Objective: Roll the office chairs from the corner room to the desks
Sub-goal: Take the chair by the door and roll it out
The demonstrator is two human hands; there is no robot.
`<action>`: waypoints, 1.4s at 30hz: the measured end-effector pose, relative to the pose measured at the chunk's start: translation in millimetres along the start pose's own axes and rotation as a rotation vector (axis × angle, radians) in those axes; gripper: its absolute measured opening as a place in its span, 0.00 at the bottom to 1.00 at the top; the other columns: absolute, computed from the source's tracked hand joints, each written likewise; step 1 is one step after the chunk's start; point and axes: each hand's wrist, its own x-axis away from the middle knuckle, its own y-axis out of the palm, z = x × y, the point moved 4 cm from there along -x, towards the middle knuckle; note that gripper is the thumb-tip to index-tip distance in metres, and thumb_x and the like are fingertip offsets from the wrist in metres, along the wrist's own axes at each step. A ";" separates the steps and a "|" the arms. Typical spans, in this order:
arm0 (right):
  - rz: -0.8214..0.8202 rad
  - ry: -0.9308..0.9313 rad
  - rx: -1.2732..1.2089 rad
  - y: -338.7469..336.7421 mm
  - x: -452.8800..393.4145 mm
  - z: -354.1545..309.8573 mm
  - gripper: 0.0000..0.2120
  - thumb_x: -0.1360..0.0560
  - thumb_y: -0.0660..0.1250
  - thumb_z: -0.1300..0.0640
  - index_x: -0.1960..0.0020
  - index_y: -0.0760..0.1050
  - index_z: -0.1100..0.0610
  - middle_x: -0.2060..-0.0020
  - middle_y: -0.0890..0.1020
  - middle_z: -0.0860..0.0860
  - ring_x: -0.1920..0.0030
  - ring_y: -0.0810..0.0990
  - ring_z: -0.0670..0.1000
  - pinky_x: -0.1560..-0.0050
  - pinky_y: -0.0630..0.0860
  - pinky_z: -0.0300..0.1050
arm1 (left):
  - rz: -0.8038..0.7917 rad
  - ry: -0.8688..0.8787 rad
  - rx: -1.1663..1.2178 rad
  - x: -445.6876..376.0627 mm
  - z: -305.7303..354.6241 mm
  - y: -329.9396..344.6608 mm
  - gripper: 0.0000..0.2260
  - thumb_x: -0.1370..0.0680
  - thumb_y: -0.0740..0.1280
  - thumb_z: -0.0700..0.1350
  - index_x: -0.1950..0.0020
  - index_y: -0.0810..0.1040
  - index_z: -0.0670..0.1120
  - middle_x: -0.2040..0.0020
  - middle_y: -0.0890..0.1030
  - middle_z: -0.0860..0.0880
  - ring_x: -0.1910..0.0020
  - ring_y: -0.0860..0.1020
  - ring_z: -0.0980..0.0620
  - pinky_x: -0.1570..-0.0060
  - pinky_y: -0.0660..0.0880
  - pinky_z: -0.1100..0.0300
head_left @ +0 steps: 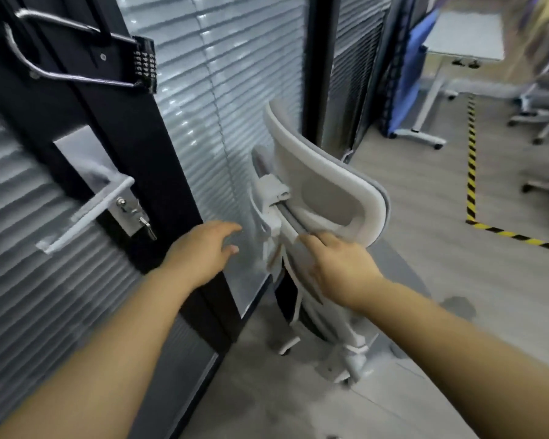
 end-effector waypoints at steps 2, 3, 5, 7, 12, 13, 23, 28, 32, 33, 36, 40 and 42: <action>0.004 0.033 -0.028 2.6 20.1 7.1 0.28 0.27 0.65 0.61 0.29 0.61 0.54 0.35 0.69 0.53 0.44 0.75 0.61 0.56 0.77 0.55 | 0.013 0.042 0.048 -10.4 0.4 4.2 0.21 0.20 0.61 0.45 0.28 0.64 0.55 0.29 0.67 0.52 0.34 0.68 0.52 0.38 0.66 0.59; 0.011 0.060 -0.039 2.8 31.2 11.7 0.29 0.27 0.65 0.61 0.29 0.61 0.52 0.35 0.69 0.51 0.44 0.75 0.60 0.56 0.77 0.55 | 0.026 0.073 0.067 -15.2 2.1 6.5 0.22 0.20 0.61 0.42 0.28 0.63 0.56 0.29 0.66 0.53 0.34 0.67 0.52 0.38 0.65 0.59; 0.039 0.128 -0.048 0.6 53.0 22.7 0.29 0.26 0.65 0.61 0.28 0.60 0.48 0.35 0.70 0.47 0.42 0.74 0.56 0.57 0.76 0.52 | 0.063 0.167 0.054 -22.8 10.8 11.5 0.24 0.22 0.61 0.38 0.28 0.64 0.54 0.29 0.65 0.50 0.33 0.66 0.49 0.36 0.66 0.56; 0.077 0.180 -0.064 -2.9 75.0 33.4 0.31 0.28 0.65 0.63 0.29 0.61 0.45 0.36 0.71 0.44 0.41 0.73 0.55 0.58 0.74 0.49 | 0.097 0.247 0.035 -28.0 23.7 15.7 0.24 0.23 0.61 0.34 0.29 0.67 0.49 0.29 0.66 0.46 0.32 0.66 0.45 0.34 0.66 0.50; 0.107 0.320 -0.068 -5.4 122.9 68.3 0.33 0.32 0.64 0.70 0.31 0.68 0.48 0.40 0.75 0.48 0.44 0.75 0.57 0.55 0.70 0.46 | 0.041 0.372 0.022 -34.8 53.7 29.4 0.22 0.27 0.70 0.40 0.33 0.73 0.47 0.34 0.73 0.44 0.35 0.70 0.43 0.35 0.68 0.49; 0.116 0.362 -0.069 -5.7 131.1 77.0 0.32 0.32 0.63 0.71 0.32 0.69 0.48 0.40 0.75 0.49 0.44 0.74 0.58 0.54 0.68 0.45 | 0.009 0.367 0.038 -32.9 58.7 31.0 0.22 0.28 0.72 0.43 0.35 0.75 0.49 0.35 0.74 0.47 0.37 0.71 0.46 0.38 0.70 0.52; 0.201 0.575 -0.223 -11.0 191.7 153.5 0.17 0.29 0.69 0.44 0.43 0.75 0.50 0.46 0.74 0.48 0.42 0.70 0.55 0.48 0.67 0.45 | -0.002 0.383 0.067 19.1 136.3 64.7 0.18 0.30 0.71 0.56 0.41 0.79 0.55 0.41 0.79 0.54 0.39 0.74 0.51 0.45 0.74 0.53; 0.212 0.553 -0.185 -12.5 225.3 184.3 0.18 0.29 0.68 0.42 0.43 0.75 0.50 0.46 0.76 0.48 0.44 0.71 0.56 0.50 0.64 0.43 | 0.019 0.343 0.077 35.0 176.1 82.4 0.16 0.30 0.72 0.54 0.42 0.79 0.56 0.41 0.80 0.55 0.40 0.75 0.51 0.47 0.74 0.54; 0.214 0.540 -0.146 -17.1 259.0 207.5 0.20 0.28 0.65 0.40 0.42 0.75 0.50 0.46 0.77 0.48 0.44 0.72 0.56 0.50 0.63 0.42 | 0.038 0.313 0.077 44.8 216.6 98.3 0.17 0.29 0.71 0.52 0.40 0.78 0.56 0.39 0.79 0.54 0.39 0.74 0.49 0.45 0.70 0.53; 0.219 0.542 -0.139 -19.1 268.5 214.4 0.20 0.28 0.65 0.40 0.41 0.75 0.50 0.46 0.77 0.49 0.45 0.72 0.56 0.50 0.62 0.42 | 0.023 0.300 0.082 45.9 228.5 103.4 0.18 0.28 0.71 0.52 0.39 0.78 0.55 0.38 0.78 0.54 0.39 0.74 0.50 0.42 0.69 0.53; 0.239 0.555 -0.137 -23.4 300.6 238.5 0.18 0.26 0.66 0.43 0.42 0.76 0.52 0.46 0.77 0.50 0.46 0.73 0.56 0.49 0.63 0.43 | -0.026 0.280 0.108 45.5 266.9 120.5 0.19 0.28 0.71 0.51 0.38 0.77 0.56 0.36 0.77 0.55 0.38 0.74 0.52 0.40 0.68 0.52; 0.252 0.580 -0.133 -23.5 347.1 281.7 0.16 0.26 0.65 0.45 0.42 0.77 0.53 0.48 0.78 0.50 0.50 0.76 0.56 0.41 0.66 0.49 | -0.065 0.290 0.172 40.4 322.2 150.3 0.19 0.29 0.73 0.50 0.38 0.77 0.55 0.37 0.78 0.54 0.40 0.75 0.53 0.44 0.71 0.56; 0.273 0.625 -0.133 -25.1 370.5 306.2 0.15 0.26 0.66 0.46 0.44 0.78 0.53 0.49 0.78 0.51 0.52 0.75 0.57 0.44 0.65 0.49 | -0.081 0.320 0.174 36.7 352.5 166.5 0.20 0.30 0.73 0.51 0.38 0.77 0.56 0.38 0.78 0.54 0.41 0.76 0.53 0.46 0.70 0.58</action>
